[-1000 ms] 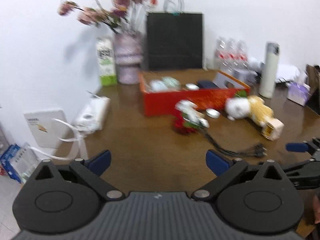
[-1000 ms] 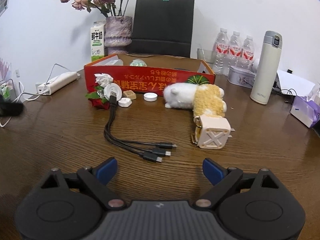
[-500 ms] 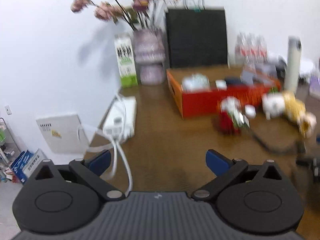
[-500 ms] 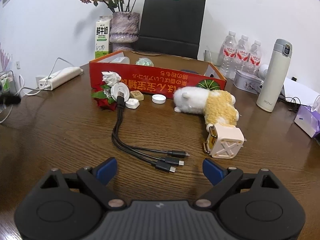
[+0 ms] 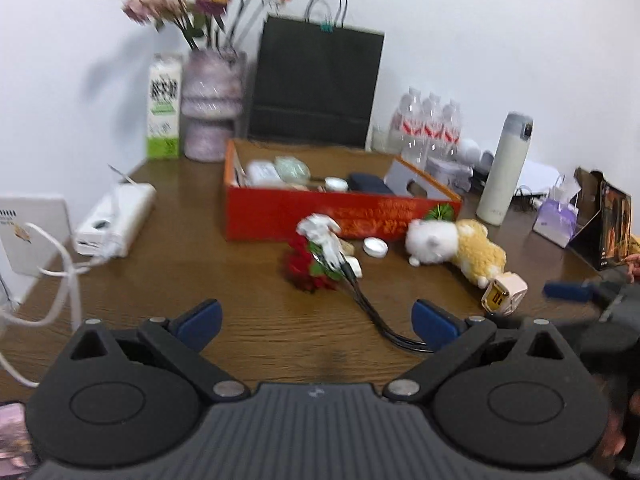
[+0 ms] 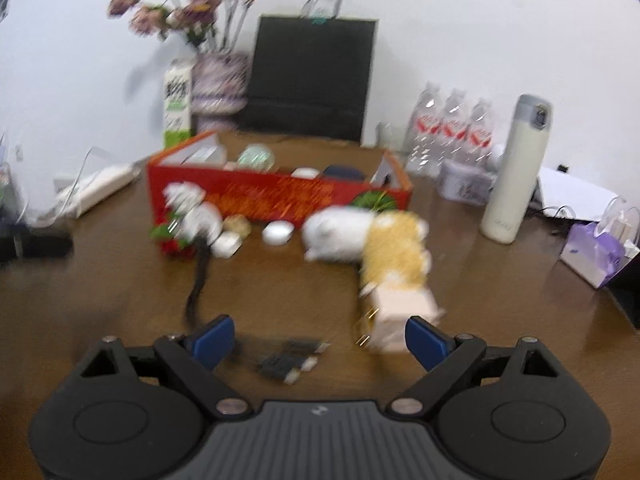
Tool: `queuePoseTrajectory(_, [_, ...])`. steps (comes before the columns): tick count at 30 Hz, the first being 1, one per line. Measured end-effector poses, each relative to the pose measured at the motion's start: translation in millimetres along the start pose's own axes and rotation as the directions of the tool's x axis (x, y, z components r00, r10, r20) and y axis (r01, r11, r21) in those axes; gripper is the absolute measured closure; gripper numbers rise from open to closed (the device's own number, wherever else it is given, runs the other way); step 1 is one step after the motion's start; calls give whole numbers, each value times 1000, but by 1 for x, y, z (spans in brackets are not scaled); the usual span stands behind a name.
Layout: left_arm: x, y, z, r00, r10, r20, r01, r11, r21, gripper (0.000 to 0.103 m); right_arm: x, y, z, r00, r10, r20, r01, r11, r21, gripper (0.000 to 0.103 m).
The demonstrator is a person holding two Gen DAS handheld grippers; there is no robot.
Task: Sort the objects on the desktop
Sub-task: 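Grasp the white crumpled paper with the left tool while the right tool grasps the plush toy, then carry the paper and plush toy into the box and open both tools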
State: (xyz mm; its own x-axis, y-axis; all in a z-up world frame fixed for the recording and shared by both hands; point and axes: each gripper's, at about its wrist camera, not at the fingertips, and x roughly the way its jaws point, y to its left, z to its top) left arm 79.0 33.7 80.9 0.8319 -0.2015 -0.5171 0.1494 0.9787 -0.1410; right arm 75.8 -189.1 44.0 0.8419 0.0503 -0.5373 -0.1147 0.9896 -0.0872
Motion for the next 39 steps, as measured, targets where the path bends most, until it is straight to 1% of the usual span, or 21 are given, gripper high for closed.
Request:
queuePoseTrajectory(2, [20,-2,8,1000,-5,-16,5,1000,-6,0,6,-14,11,1000,-13,18,12,1000,27,11])
queuePoseTrajectory(3, [31,-3,11,1000,5,-21,-6,1000,-19,0,14,-22,18,1000,-20,20,19,999,42,11])
queuePoseTrajectory(6, [70,-1,27,998,63,-32,-65,996,-64,0,44,-39,32,1000,-18,-21,19,998,61,11])
queuePoseTrajectory(7, [81,2,30,997,68,-37,-72,993,-93,2,55,-44,34,999,-19,-35,21,998,65,13])
queuePoseTrajectory(8, [88,5,32,997,66,-37,-70,989,-127,5,67,-48,36,998,-25,-53,29,997,69,14])
queuePoseTrajectory(10, [101,14,38,999,41,-19,-43,980,-192,9,83,-53,40,998,-30,-59,34,997,68,14])
queuePoseTrajectory(12, [113,17,45,999,28,-17,-31,979,-201,20,100,-59,44,997,-25,-74,31,997,74,14])
queuePoseTrajectory(13, [119,17,49,999,31,-33,-37,981,-190,32,108,-62,46,996,-20,-85,27,996,80,15])
queuePoseTrajectory(14, [125,17,52,998,27,-53,-36,984,-177,55,117,-65,47,995,-8,-99,17,996,87,22])
queuePoseTrajectory(15, [132,18,54,997,16,-76,-29,984,-174,68,125,-67,48,993,6,-120,5,995,96,34])
queuePoseTrajectory(16, [134,21,56,997,-5,-78,-11,981,-194,74,134,-69,48,989,24,-148,-8,994,108,55])
queuePoseTrajectory(17, [131,25,57,998,-10,-65,-5,975,-223,79,139,-70,48,987,31,-156,-13,994,112,56])
queuePoseTrajectory(19, [116,27,62,1000,-26,-11,23,967,-256,79,133,-67,49,994,26,-110,-15,995,98,58])
queuePoseTrajectory(22, [82,26,75,993,-57,102,84,956,-282,79,104,-63,53,999,-7,31,4,997,73,58])
queuePoseTrajectory(23, [69,25,80,988,-81,128,115,950,-292,79,91,-62,57,997,-20,79,15,998,63,58])
queuePoseTrajectory(25, [49,19,89,983,-94,159,137,946,-294,79,64,-64,66,989,-21,150,11,998,67,58])
queuePoseTrajectory(28, [19,2,95,975,-87,205,136,962,-238,79,26,-72,80,974,4,226,-28,994,104,58])
queuePoseTrajectory(32, [-4,-13,102,974,-82,211,123,974,-189,79,-8,-84,94,963,32,269,-72,987,141,58])
queuePoseTrajectory(34, [-7,-15,114,974,-47,220,86,982,-168,79,-16,-84,103,961,33,276,-72,989,130,58])
queuePoseTrajectory(36, [-5,-15,135,974,-18,228,50,989,-136,79,-14,-83,119,961,34,276,-65,992,105,57])
queuePoseTrajectory(39, [24,-6,174,984,15,176,6,993,-118,79,9,-84,153,968,71,242,-98,990,99,57])
